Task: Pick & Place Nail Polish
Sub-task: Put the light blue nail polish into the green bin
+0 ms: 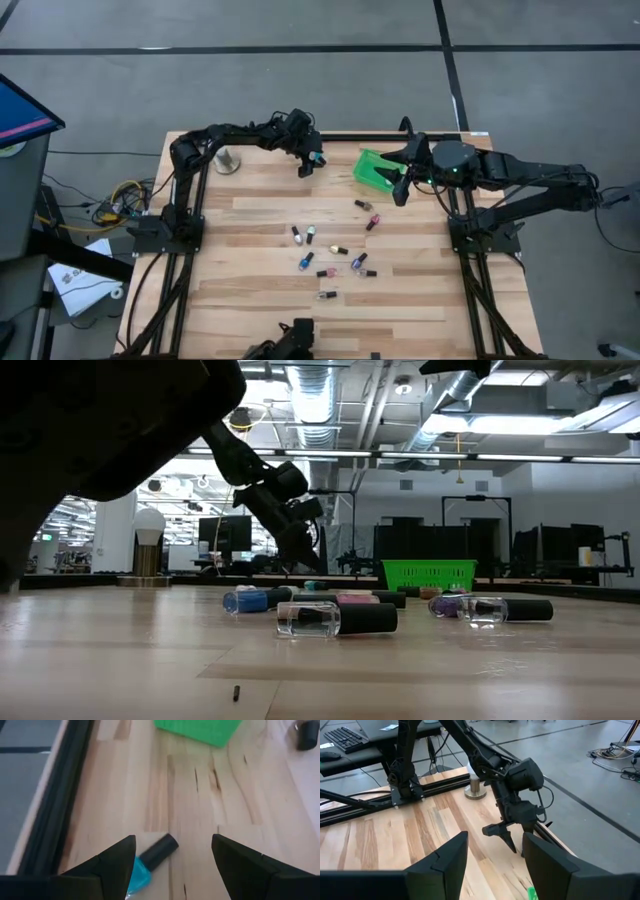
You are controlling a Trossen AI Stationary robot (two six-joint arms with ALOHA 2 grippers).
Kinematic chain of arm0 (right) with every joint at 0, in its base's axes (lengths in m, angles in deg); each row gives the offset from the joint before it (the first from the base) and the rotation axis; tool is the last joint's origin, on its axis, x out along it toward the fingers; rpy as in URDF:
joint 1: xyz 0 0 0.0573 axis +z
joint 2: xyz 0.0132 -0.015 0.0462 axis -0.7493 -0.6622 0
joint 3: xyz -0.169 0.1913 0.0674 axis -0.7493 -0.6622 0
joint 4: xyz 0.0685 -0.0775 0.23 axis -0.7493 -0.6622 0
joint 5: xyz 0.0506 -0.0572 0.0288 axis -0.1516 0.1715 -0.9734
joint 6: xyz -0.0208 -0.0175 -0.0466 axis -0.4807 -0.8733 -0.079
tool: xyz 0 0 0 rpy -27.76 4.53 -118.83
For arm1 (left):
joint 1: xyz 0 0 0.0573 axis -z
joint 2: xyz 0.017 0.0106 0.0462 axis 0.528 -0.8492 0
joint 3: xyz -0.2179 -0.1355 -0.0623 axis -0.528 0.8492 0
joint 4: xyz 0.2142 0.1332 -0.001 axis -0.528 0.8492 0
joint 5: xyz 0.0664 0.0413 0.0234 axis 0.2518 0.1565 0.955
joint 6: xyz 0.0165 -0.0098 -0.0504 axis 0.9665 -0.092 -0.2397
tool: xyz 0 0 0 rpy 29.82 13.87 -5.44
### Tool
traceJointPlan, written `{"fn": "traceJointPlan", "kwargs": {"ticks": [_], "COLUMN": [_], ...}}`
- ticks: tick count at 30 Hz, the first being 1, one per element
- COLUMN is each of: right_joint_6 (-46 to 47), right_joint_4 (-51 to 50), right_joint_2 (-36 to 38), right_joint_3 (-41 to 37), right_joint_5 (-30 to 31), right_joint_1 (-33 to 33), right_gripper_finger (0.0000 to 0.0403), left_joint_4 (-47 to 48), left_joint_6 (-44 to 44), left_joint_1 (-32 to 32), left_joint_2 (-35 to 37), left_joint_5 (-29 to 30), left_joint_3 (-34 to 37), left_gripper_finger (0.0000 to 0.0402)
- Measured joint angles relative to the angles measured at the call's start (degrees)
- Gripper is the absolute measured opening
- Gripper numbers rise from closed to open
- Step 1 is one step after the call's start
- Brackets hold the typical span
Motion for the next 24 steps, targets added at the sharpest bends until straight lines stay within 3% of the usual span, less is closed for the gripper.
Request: {"fn": "traceJointPlan", "kwargs": {"ticks": [12, 16, 24], "right_joint_6": [-0.1, -0.1, 1.6], "right_joint_4": [2.3, 2.3, 2.6], "right_joint_2": [0.0, 0.0, -0.4], "right_joint_3": [0.0, 0.0, 0.0], "right_joint_5": [0.0, 0.0, 0.0], "right_joint_1": [0.0, 0.0, 0.0], "right_gripper_finger": [0.0173, 0.0171, 0.0170], "left_joint_4": [6.4, 5.7, 5.0], "left_joint_6": [-4.8, -2.9, -1.6], "left_joint_1": [0.1, -0.4, -3.7], "left_joint_2": [1.2, 4.2, 4.4], "left_joint_5": [2.8, 5.6, 5.0], "left_joint_3": [0.2, -0.8, -5.0], "left_gripper_finger": [0.0255, 0.0255, 0.0255]}}
